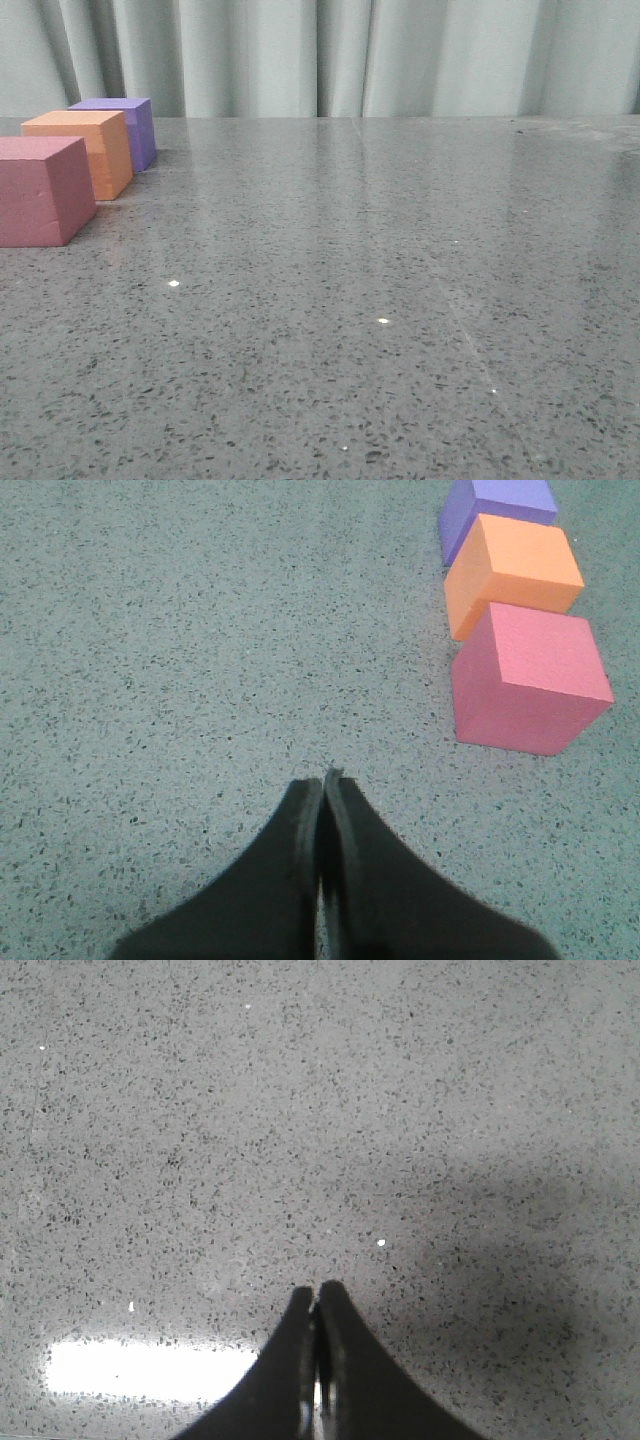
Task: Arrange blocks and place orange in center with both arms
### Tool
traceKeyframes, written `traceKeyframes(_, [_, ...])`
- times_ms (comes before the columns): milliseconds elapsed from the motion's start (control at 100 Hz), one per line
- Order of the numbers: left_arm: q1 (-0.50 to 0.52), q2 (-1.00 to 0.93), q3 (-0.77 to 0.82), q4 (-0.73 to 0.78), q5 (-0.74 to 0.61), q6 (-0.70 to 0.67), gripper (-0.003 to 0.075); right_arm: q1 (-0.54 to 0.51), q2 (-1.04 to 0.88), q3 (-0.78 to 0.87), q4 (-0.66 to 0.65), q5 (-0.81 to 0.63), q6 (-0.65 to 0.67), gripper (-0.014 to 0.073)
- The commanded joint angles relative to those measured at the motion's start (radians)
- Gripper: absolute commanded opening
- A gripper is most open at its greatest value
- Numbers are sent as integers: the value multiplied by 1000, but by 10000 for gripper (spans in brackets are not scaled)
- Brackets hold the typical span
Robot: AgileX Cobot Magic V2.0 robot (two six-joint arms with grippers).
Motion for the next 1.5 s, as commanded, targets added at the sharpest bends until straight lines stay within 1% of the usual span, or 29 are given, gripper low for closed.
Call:
traceKeyframes(0, [1, 8, -29, 6, -71, -7, -19, -8, -5, -24, 1, -42, -10, -68])
traceKeyframes(180, [1, 8, -18, 4, -71, -5, -19, -8, -5, -24, 1, -42, -10, -68])
traceKeyframes(240, [1, 7, 3, 24, -92, 38, -19, -8, -5, -24, 1, -42, -10, -68])
traceKeyframes(260, [1, 5, 13, 31, -117, 59, -19, -8, -5, -24, 1, -42, -10, -68])
traceKeyframes(310, [1, 0, 40, 27, -204, 122, -19, -8, -5, -24, 1, -42, -10, -68])
traceKeyframes(380, [1, -16, 94, -25, -365, 230, -19, -8, -5, -24, 1, -42, -10, -68])
traceKeyframes(460, [1, -41, 175, -104, -585, 344, -19, -8, -5, -24, 1, -42, -10, -68])
traceKeyframes(570, [1, -80, 315, -123, -849, 357, -19, -8, -5, -24, 1, -42, -10, -68])
traceKeyframes(640, [1, -106, 403, -123, -966, 362, -19, -8, -5, -24, 1, -42, -10, -68])
traceKeyframes(710, [1, -135, 483, -123, -1029, 368, -19, -8, -5, -24, 1, -42, -10, -68])
traceKeyframes(830, [20, -204, 583, -135, -1037, 368, -19, -8, -5, -24, 1, -42, -10, -68])
traceKeyframes(960, [71, -284, 650, -146, -1037, 368, -19, -8, -5, -24, 1, -42, -10, -68])
traceKeyframes(1020, [92, -323, 650, -146, -990, 368, -19, -8, -5, -24, 1, -42, -10, -68])
traceKeyframes(1160, [129, -395, 650, -146, -951, 368, -19, -8, -5, -24, 1, -42, -10, -68])
traceKeyframes(1250, [134, -437, 650, -146, -940, 368, -19, -8, -5, -24, 1, -42, -10, -68])
traceKeyframes(1490, [134, -438, 650, -146, -929, 368, -19, -8, -5, -24, 1, -42, -10, -68])
